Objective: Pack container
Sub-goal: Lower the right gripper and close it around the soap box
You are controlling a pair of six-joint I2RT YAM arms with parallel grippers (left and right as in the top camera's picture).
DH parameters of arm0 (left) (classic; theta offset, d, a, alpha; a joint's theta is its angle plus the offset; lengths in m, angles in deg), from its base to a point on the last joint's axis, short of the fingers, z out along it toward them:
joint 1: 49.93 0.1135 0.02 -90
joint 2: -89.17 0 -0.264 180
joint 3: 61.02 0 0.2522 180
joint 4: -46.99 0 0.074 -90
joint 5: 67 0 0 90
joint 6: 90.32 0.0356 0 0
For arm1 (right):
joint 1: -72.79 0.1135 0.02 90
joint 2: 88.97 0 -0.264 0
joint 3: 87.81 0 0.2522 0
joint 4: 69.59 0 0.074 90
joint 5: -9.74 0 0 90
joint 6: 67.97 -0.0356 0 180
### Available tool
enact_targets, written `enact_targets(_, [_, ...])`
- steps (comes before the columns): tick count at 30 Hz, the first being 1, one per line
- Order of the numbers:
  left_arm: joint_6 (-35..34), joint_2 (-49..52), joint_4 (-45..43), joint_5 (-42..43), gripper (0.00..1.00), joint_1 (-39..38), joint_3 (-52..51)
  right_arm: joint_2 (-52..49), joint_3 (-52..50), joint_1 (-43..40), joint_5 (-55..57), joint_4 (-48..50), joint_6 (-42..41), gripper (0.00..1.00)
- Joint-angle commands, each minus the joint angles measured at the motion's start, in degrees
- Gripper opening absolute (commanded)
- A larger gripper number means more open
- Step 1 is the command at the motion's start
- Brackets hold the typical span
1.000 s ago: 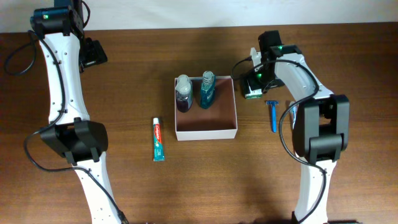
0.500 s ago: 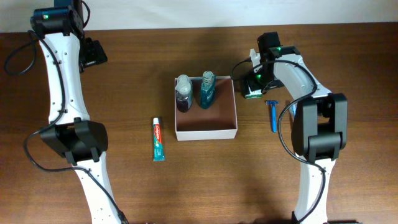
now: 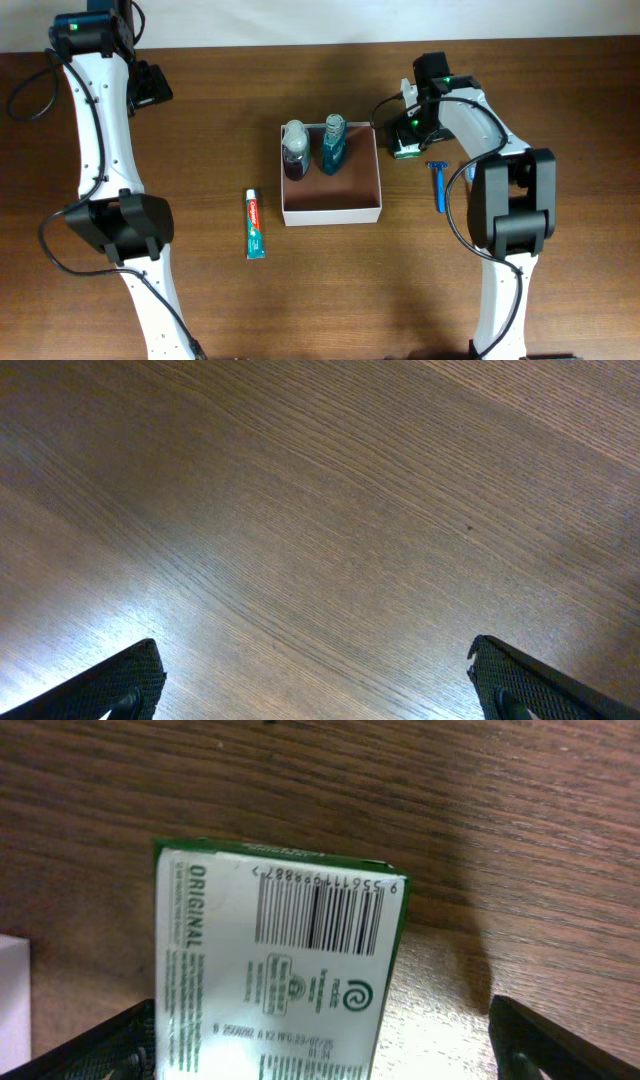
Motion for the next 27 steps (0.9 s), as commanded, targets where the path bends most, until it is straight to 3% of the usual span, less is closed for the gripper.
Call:
enact_targets(1, [-0.8,-0.3,0.2,-0.4,0.99,0.0,-0.2,-1.4,0.7,0.3,-0.1,0.4,-0.5,0.94])
enact_targets(16, [-0.8,-0.3,0.2,-0.4,0.99,0.0,-0.2,-2.0,0.7,0.3,-0.2,0.9,-0.5,0.63])
enact_targets(23, [-0.8,-0.3,0.2,-0.4,0.99,0.0,-0.2,-2.0,0.7,0.9,-0.1,3.1,1.7,0.64])
enact_targets(27, [-0.8,-0.3,0.2,-0.4,0.99,0.0,-0.2,-2.0,0.7,1.4,-0.1,3.7,3.1,0.70])
